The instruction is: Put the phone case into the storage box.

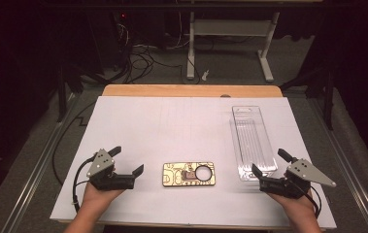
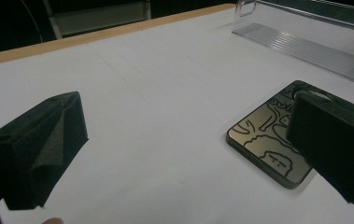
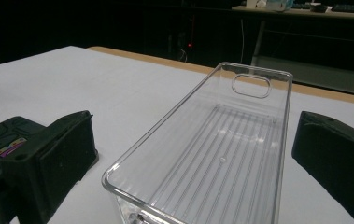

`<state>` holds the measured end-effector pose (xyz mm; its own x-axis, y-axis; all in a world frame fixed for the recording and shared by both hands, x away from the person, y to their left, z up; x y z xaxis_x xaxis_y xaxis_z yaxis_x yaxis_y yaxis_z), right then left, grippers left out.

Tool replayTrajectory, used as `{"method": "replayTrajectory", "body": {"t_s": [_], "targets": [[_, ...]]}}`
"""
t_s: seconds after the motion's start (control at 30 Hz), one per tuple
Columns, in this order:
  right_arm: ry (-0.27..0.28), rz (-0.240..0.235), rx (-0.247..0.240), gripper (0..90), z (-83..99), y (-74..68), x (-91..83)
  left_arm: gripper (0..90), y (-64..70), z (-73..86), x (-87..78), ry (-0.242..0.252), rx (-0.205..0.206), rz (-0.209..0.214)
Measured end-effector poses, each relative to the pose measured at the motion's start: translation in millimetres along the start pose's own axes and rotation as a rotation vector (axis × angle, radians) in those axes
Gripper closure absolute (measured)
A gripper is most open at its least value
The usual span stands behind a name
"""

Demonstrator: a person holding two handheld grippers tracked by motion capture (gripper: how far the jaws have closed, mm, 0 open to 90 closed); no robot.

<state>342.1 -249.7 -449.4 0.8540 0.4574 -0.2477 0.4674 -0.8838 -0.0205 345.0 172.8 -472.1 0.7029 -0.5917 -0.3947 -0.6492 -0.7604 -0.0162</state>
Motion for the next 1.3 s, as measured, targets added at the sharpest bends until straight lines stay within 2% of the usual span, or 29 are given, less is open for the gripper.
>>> {"method": "replayTrajectory", "body": {"t_s": [0.13, 0.33, 0.7, 0.73, 0.8, 1.0, 1.03, 1.3], "targets": [[-0.005, 0.004, 0.004, 0.1, 0.9, 0.6, 0.4, 0.1, -3.0, 1.1, 0.1, 0.002, -0.006, -0.003], [-0.021, -0.007, 0.008, 0.2, 3.2, 0.5, 1.9, 0.1, -7.5, 3.1, -2.1, 0.005, -0.041, 0.005], [-0.007, -0.018, 0.019, 0.3, 0.6, -0.7, 1.1, 0.1, -9.4, 3.0, -3.9, 0.014, -0.042, 0.007], [-0.004, -0.021, 0.022, 0.2, -0.3, -0.1, 0.9, 0.1, -11.4, 3.0, -5.1, 0.017, -0.057, 0.004], [-0.003, -0.019, 0.015, 0.2, -0.5, -0.3, 0.9, 0.2, -12.4, 3.6, -5.7, 0.016, -0.061, 0.003], [-0.012, -0.023, 0.007, 0.5, 0.1, -1.7, 2.3, 0.1, -11.8, 4.9, -4.0, 0.005, -0.05, 0.008], [-0.02, -0.034, 0.009, 0.8, 0.5, -2.3, 2.4, 0.2, -11.4, 5.2, -3.4, 0.0, -0.049, 0.011], [-0.029, -0.038, 0.026, 0.9, -0.1, -0.9, 3.5, 0.7, -8.6, 6.9, 1.8, -0.019, -0.04, 0.023]]}}
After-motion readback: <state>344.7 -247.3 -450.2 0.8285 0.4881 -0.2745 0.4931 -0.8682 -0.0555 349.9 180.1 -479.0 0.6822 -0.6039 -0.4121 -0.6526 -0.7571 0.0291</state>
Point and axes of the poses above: each handheld gripper's, and its own axes: x roughly forward along the jaws, z roughly out of its underside, y roughly to its right, the point moved 8 cm from there along x, roughly forward along the jaws, and after that the axes turned 3 degrees about x, right-handed, at the moved point
